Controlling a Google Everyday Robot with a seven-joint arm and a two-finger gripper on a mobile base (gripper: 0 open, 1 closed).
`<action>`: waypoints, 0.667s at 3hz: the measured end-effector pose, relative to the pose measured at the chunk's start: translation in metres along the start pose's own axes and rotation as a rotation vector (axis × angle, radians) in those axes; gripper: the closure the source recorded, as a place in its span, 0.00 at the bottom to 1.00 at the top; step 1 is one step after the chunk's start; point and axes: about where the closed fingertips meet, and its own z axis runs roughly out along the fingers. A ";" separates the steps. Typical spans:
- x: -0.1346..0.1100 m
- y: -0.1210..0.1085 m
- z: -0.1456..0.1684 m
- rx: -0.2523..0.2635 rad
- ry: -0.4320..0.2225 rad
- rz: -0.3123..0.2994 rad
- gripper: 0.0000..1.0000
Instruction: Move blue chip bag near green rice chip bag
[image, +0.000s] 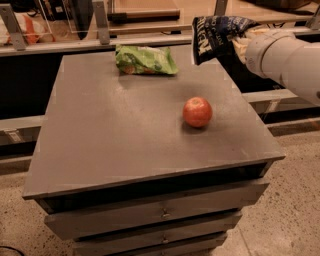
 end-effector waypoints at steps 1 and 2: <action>-0.004 -0.006 0.023 0.003 -0.001 0.057 1.00; -0.006 -0.001 0.044 -0.067 0.044 0.093 1.00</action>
Offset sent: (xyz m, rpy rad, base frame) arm 0.0727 0.0323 -0.0100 0.1178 0.2631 0.0948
